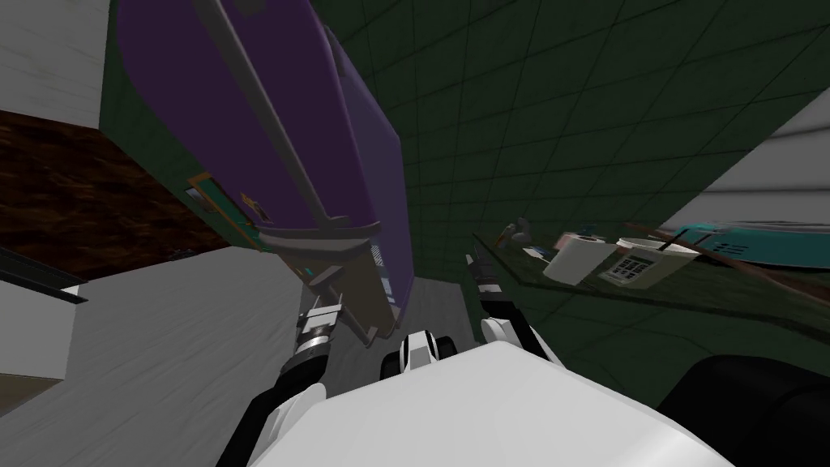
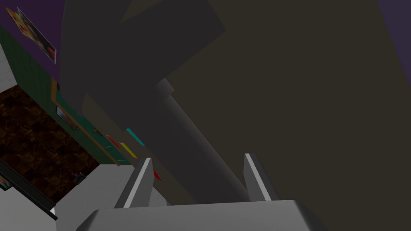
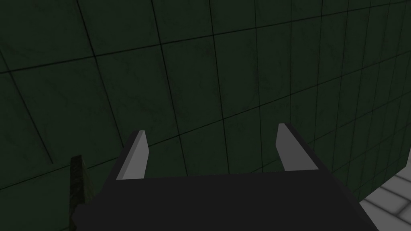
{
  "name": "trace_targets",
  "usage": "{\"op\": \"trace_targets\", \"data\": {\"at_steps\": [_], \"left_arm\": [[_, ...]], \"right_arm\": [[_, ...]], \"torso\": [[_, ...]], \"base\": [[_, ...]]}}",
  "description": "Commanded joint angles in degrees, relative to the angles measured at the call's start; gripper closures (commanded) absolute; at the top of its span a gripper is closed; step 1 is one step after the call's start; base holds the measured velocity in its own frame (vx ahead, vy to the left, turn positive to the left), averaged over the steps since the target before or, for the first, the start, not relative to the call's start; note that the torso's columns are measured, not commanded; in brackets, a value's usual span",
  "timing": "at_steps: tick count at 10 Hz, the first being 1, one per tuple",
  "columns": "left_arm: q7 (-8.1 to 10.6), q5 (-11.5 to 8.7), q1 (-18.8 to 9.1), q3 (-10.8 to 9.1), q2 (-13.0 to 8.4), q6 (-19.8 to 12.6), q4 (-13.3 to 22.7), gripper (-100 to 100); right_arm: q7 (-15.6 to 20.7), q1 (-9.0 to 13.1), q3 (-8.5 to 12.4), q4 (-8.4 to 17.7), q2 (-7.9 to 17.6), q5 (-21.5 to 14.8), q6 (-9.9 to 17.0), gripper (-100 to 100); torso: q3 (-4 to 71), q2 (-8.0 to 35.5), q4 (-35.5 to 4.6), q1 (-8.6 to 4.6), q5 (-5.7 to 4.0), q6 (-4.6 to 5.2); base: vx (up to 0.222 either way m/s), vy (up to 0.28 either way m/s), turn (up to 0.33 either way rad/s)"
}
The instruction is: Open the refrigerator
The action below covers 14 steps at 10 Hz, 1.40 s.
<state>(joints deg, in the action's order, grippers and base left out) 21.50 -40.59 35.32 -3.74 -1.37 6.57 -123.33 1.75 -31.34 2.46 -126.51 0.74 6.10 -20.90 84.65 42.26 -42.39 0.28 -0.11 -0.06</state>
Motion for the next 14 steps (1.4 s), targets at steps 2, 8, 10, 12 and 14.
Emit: {"op": "trace_targets", "data": {"at_steps": [2,8,10,12,14], "left_arm": [[1.40,-1.19,-1.56,-0.76,-3.29,-0.99,0.31,100],[3.13,-2.65,-3.18,-1.22,-7.17,-2.38,1.02,100],[3.70,-3.14,-3.72,-1.37,-8.47,-2.85,1.26,100],[4.09,-3.47,-3.85,-1.30,-9.16,-3.07,1.69,100],[6.34,-3.99,-5.39,-3.57,-11.93,-2.19,6.03,100]], "right_arm": [[0.00,-0.01,0.00,0.00,0.00,0.00,0.00,0],[0.00,-0.01,0.01,0.00,0.01,0.00,0.00,0],[0.00,-0.01,0.01,0.00,0.01,0.00,0.00,0],[0.00,-0.02,0.01,0.00,0.00,0.00,0.00,0],[0.00,-0.01,-0.01,0.00,-0.01,0.00,0.00,0]], "torso": [[0.18,-0.30,0.00,0.05,-0.05,0.03],[0.18,-0.31,-0.01,0.26,0.00,0.03],[0.10,-0.21,-0.03,0.07,-0.02,-0.01],[0.00,-0.04,0.04,-0.36,-0.05,0.10],[0.19,-0.38,0.16,-0.26,-0.04,0.21]], "base": [[-0.241,0.272,-0.205],[-0.241,0.212,-0.131],[-0.250,0.204,-0.093],[-0.188,0.149,-0.110],[-0.208,0.167,-0.428]]}}
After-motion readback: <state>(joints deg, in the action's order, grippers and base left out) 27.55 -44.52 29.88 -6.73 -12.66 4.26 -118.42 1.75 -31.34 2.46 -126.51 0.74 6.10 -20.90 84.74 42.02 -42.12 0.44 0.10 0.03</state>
